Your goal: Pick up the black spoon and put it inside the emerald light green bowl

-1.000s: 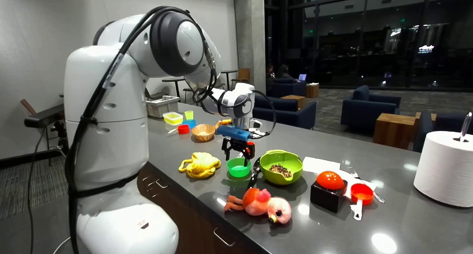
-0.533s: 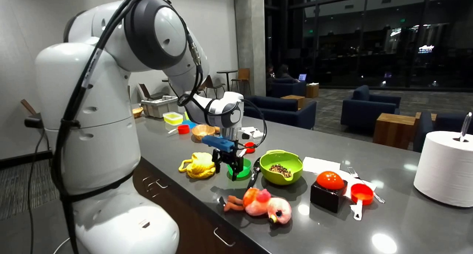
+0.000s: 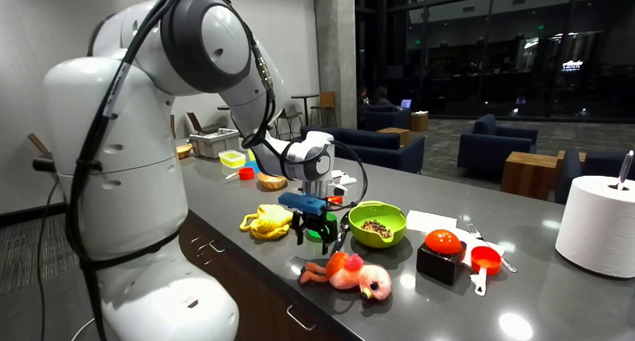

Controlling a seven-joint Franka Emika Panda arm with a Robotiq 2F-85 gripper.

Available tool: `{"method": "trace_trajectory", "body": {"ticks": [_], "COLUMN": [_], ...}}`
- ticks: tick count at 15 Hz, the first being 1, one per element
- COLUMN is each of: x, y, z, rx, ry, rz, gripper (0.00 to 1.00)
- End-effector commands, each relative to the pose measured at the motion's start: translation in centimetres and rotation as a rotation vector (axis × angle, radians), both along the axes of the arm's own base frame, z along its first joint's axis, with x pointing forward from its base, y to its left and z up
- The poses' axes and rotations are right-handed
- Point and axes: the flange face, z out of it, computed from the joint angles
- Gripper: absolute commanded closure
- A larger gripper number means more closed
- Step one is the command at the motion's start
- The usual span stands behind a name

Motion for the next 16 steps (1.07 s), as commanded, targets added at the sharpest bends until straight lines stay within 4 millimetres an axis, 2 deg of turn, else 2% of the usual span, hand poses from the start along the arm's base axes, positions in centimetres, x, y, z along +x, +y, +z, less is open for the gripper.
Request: {"method": "trace_trajectory", "body": {"ticks": [1,7,11,16], "x": [2.1,6.2,8.5,10.1], "y": [-2.3,-4.6,-4.9,-5.0], "z": [0.0,-1.0,-2.0,-2.9], "rx": [0.023,0.108,0.177,0.279], "ry": [-0.038,-0.099,-0.136,-0.178], "rz": [0.063,0.145,0.185,0.205], "gripper": [0.0,0.0,0.0,0.0]}}
